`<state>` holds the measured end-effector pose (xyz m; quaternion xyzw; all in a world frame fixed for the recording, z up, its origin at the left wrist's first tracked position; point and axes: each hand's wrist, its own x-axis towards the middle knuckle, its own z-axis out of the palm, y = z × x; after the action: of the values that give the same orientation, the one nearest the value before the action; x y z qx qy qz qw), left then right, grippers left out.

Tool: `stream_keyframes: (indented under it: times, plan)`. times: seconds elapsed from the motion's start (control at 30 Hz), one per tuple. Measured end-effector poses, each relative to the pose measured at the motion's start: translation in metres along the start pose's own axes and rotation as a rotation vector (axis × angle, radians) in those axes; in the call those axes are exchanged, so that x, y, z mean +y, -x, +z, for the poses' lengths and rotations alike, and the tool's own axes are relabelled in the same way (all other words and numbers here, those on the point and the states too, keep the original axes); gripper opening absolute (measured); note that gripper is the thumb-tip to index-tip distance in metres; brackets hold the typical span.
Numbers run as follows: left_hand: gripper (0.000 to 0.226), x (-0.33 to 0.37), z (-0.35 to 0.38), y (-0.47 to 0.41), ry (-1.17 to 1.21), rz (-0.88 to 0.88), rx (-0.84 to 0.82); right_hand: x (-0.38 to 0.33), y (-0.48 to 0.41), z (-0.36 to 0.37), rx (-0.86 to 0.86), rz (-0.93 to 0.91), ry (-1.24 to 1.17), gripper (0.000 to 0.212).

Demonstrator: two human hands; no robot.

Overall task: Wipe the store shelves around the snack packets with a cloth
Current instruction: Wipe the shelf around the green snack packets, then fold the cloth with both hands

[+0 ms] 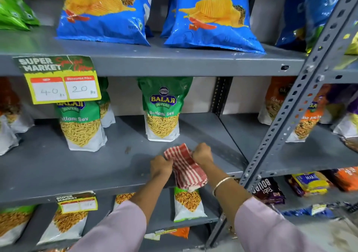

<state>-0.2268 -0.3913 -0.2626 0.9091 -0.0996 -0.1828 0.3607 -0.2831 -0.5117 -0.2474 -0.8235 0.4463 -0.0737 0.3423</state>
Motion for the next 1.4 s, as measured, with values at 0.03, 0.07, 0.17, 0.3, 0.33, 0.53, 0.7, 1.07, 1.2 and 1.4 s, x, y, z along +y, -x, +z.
stream_keyframes:
  times: [0.03, 0.07, 0.17, 0.3, 0.33, 0.53, 0.7, 1.07, 1.2, 1.4]
  plan:
    - [0.039, 0.005, 0.002, 0.001, 0.025, -0.023, -0.019, 0.004, -0.003, 0.000, -0.013, 0.034, -0.022, 0.035]
    - [0.035, 0.010, 0.006, 0.002, 0.052, -0.041, -0.032, 0.005, -0.003, -0.001, -0.035, 0.065, -0.058, 0.034]
    - [0.039, 0.018, 0.016, 0.000, 0.130, -0.109, -0.084, 0.009, -0.006, 0.004, -0.095, 0.114, -0.166, 0.027]
    - [0.034, 0.014, 0.018, -0.008, 0.414, -0.214, -0.179, 0.002, -0.004, -0.005, -0.215, 0.153, -0.325, 0.019]
    - [0.032, 0.014, 0.014, -0.004, 0.456, -0.214, -0.191, -0.001, -0.003, -0.009, -0.232, 0.139, -0.377, 0.025]
    - [0.011, 0.017, -0.027, 0.013, 0.600, -0.057, -0.185, -0.020, -0.005, -0.018, -0.299, 0.037, -0.531, 0.033]
    - [0.037, 0.002, -0.069, 0.019, 0.663, 0.062, -0.218, -0.056, 0.050, -0.036, -0.385, -0.034, -0.578, 0.019]
    - [0.033, -0.055, -0.273, 0.063, 0.445, 0.428, -0.466, -0.180, 0.188, -0.042, -0.581, -0.309, -0.328, 0.023]
    - [0.016, -0.049, -0.349, 0.083, 0.419, 0.484, -0.633, -0.229, 0.229, -0.064, -0.618, -0.386, -0.330, 0.021]
    - [0.012, -0.028, -0.439, 0.089, 0.502, 0.477, -0.582, -0.307, 0.246, -0.087, -0.671, -0.476, -0.477, 0.020]
